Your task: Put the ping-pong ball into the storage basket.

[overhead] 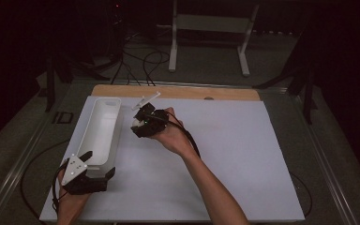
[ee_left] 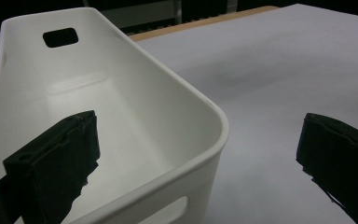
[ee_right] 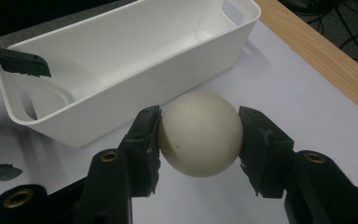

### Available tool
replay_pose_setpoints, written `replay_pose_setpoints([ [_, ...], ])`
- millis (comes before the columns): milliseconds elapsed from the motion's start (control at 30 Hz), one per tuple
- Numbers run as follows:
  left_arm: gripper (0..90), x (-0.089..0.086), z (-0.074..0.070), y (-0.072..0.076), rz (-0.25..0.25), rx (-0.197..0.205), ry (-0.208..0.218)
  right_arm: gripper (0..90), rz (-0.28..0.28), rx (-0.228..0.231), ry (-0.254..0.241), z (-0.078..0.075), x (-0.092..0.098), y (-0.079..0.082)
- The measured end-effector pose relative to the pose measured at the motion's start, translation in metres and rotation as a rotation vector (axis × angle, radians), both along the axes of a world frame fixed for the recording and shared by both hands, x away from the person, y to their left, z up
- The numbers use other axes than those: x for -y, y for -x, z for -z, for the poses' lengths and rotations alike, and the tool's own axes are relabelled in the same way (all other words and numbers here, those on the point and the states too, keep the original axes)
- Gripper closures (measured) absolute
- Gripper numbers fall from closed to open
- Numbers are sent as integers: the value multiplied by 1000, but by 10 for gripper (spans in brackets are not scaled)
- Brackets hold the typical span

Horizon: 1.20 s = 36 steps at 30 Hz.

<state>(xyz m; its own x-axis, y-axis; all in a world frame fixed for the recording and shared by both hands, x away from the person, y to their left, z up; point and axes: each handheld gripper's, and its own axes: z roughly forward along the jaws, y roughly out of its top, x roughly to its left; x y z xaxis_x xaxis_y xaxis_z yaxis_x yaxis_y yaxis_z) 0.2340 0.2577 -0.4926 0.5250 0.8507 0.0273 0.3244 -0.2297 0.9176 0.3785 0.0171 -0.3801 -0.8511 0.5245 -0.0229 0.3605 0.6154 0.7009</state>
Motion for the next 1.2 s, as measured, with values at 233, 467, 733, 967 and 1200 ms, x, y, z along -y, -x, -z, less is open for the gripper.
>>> replay_pose_setpoints([
  [233,0,0,0,0,2,1,-6,504,-4,-4,-9,0,-5,0],
  [467,0,1,0,0,2,1,-7,504,-8,-9,-11,2,-11,0],
  [733,0,1,0,0,2,1,-6,504,-16,-8,-13,3,-19,1],
  [967,0,1,0,1,1,1,-6,504,-19,-10,-16,3,-25,2],
  [1200,0,0,0,0,1,1,-6,504,-25,-11,-21,4,-30,1],
])
